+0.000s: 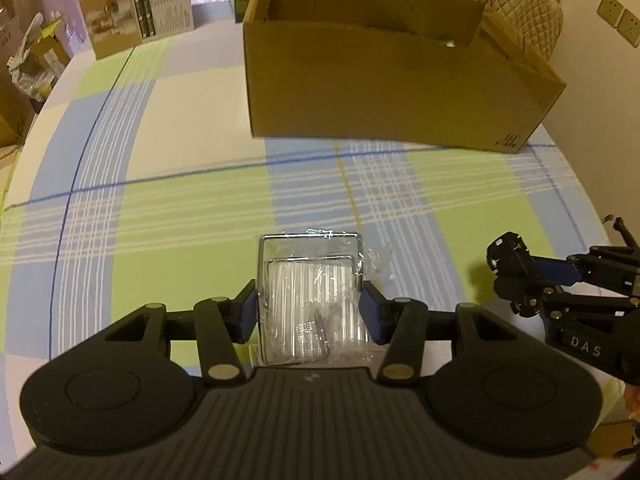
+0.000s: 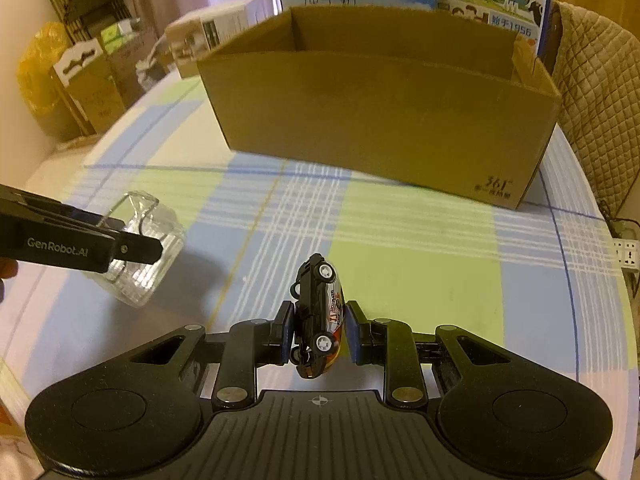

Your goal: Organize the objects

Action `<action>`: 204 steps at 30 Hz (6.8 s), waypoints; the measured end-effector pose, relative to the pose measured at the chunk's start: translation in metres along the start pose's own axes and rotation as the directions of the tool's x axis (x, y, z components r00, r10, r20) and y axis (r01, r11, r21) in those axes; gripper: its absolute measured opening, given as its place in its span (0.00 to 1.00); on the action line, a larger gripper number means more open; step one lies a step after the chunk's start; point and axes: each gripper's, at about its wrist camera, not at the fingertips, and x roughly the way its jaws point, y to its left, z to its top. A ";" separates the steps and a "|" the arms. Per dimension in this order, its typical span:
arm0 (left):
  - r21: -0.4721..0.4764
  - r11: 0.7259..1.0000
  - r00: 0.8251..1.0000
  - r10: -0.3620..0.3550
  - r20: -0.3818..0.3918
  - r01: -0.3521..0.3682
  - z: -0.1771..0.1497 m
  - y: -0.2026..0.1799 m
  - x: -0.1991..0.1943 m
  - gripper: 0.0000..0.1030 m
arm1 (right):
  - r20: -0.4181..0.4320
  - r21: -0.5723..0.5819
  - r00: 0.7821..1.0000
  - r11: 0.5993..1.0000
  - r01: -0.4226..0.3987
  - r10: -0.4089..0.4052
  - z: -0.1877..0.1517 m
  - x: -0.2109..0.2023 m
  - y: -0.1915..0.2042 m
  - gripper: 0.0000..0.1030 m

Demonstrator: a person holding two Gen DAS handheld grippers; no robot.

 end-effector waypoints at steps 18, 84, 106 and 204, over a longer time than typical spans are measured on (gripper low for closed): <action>0.040 0.999 0.987 -0.013 0.161 0.007 0.076 -0.017 -0.031 0.46 | 0.176 -0.025 0.984 0.999 -0.033 0.037 0.077 -0.028 -0.013 0.23; 0.108 0.989 0.981 0.077 0.179 -0.098 0.240 -0.006 0.080 0.66 | 0.125 0.217 0.989 0.971 -0.100 0.074 0.228 0.110 -0.089 0.23; 0.054 0.995 0.972 0.066 0.225 -0.080 0.220 0.001 0.036 0.88 | 0.201 0.268 0.980 0.961 -0.064 0.009 0.205 0.057 -0.106 0.67; 0.094 0.995 0.987 -0.048 0.153 0.033 -0.108 0.019 -0.148 0.99 | 0.129 0.271 0.989 0.962 0.034 -0.071 -0.075 -0.144 0.100 0.72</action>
